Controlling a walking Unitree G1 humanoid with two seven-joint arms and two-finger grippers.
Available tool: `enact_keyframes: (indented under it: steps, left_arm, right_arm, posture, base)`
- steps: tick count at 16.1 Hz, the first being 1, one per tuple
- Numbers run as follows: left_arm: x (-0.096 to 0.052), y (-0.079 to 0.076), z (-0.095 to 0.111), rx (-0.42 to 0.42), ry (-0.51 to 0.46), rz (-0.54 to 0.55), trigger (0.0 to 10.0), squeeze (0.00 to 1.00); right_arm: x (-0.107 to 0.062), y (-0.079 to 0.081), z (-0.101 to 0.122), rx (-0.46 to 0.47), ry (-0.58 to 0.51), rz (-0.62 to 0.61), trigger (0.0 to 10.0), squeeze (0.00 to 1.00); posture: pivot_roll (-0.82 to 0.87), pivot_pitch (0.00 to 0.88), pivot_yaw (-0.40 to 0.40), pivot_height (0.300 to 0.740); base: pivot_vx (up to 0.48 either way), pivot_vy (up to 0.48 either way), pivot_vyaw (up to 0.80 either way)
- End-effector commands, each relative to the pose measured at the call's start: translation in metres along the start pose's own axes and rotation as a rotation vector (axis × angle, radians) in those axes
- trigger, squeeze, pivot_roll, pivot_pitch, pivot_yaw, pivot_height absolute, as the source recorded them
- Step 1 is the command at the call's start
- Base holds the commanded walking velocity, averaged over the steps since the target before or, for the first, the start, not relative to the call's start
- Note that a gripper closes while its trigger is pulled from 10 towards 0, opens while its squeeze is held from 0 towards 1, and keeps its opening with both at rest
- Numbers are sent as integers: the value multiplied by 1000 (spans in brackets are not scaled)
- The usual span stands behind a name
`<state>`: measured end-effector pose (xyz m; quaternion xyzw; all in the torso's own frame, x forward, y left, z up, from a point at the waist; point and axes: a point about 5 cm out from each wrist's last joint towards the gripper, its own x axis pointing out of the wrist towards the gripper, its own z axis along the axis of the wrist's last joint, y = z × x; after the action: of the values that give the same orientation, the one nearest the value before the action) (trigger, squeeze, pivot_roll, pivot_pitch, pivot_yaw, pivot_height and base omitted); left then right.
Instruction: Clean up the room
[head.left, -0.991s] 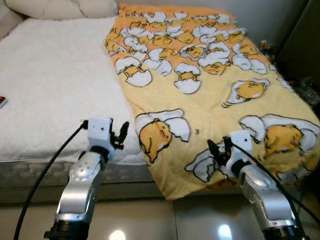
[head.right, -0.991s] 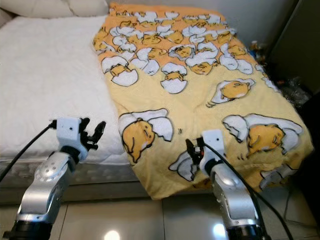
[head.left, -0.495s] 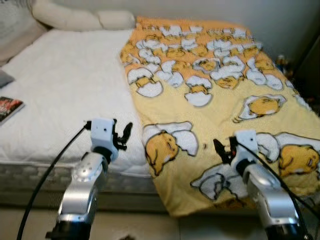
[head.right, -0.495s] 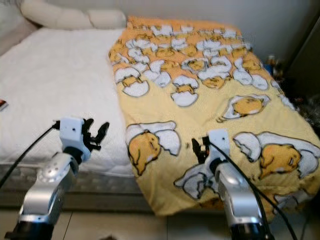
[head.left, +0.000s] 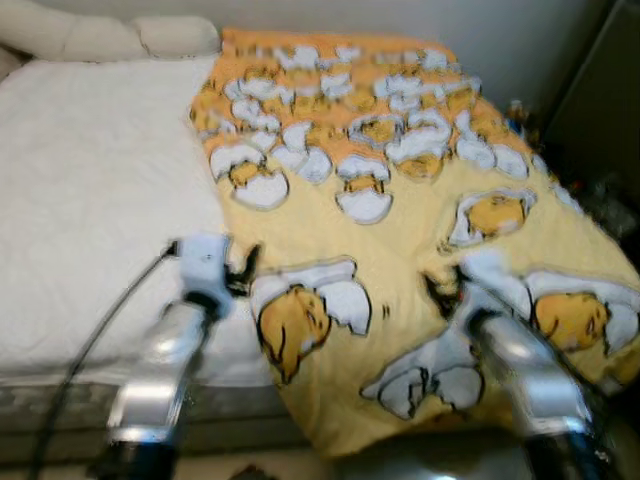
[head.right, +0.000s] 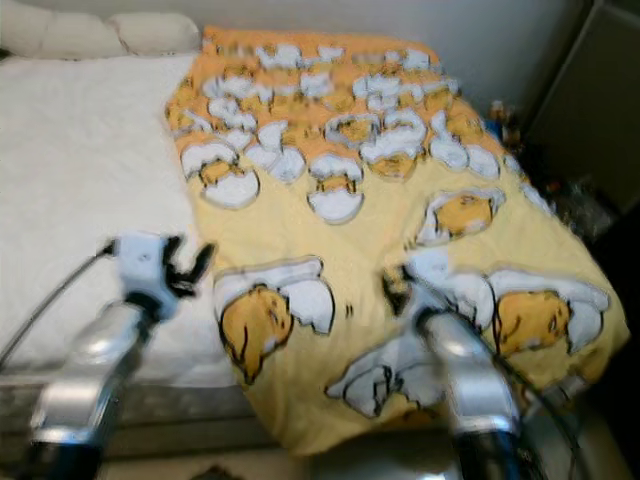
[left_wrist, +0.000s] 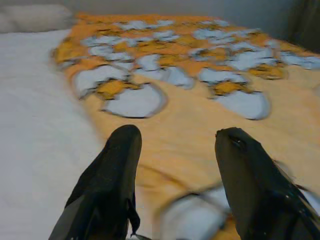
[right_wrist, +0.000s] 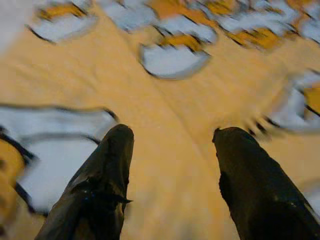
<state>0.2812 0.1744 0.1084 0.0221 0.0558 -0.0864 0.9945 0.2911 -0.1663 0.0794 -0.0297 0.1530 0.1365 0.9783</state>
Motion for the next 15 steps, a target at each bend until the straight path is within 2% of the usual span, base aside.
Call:
enact_keyframes:
  steps: [1,2,3,4,7,8,10,11,12,15]
  left_arm:
    - [2,-6,5,-2,-19,-19,10000,0]
    - [1,-5,5,2,-19,-17,10000,0]
    - [-1,-5,7,-1,-22,-21,10000,0]
    - [-3,-5,8,0,-21,-28,10000,0]
    - [-6,-2,10,38,5,-67,10000,0]
    - [-7,-1,12,61,28,-125,10000,0]
    - [-6,-3,12,105,100,-260,10000,0]
    - [-6,-6,13,113,137,-357,10000,1000]
    - [-6,-8,16,141,174,-457,10000,1000]
    - [-7,-9,20,210,261,-631,10000,1000]
  right_arm:
    - [-2,-12,-2,-36,17,-16,10000,0]
    - [-1,-9,0,-68,21,12,10000,0]
    - [0,-8,0,-42,24,12,10000,0]
    - [1,-11,-3,-8,40,-6,10000,0]
    - [3,-22,-12,-35,117,-39,10000,0]
    - [4,-32,-17,-8,174,-52,10000,980]
    - [8,-46,-23,18,245,-70,10000,1000]
    - [11,-53,-24,23,282,-92,10000,1000]
    - [15,-61,-23,43,308,-124,10000,1000]
    - [20,-77,-23,49,399,-167,10000,1000]
  posture:
    - [10,0,-10,740]
    - [16,0,-11,740]
    - [25,0,-13,740]
    - [31,0,-9,740]
    - [38,0,6,740]
    - [52,0,13,740]
    - [64,0,19,740]
    - [76,0,24,740]
    - [78,0,30,740]
    - [87,0,48,740]
  base:
    - [334,0,0]
    - [334,0,0]
    - [0,0,0]
    - [0,0,0]
    - [0,0,0]
    - [0,0,0]
    - [0,0,0]
    - [0,0,0]
    - [0,0,0]
    - [0,0,0]
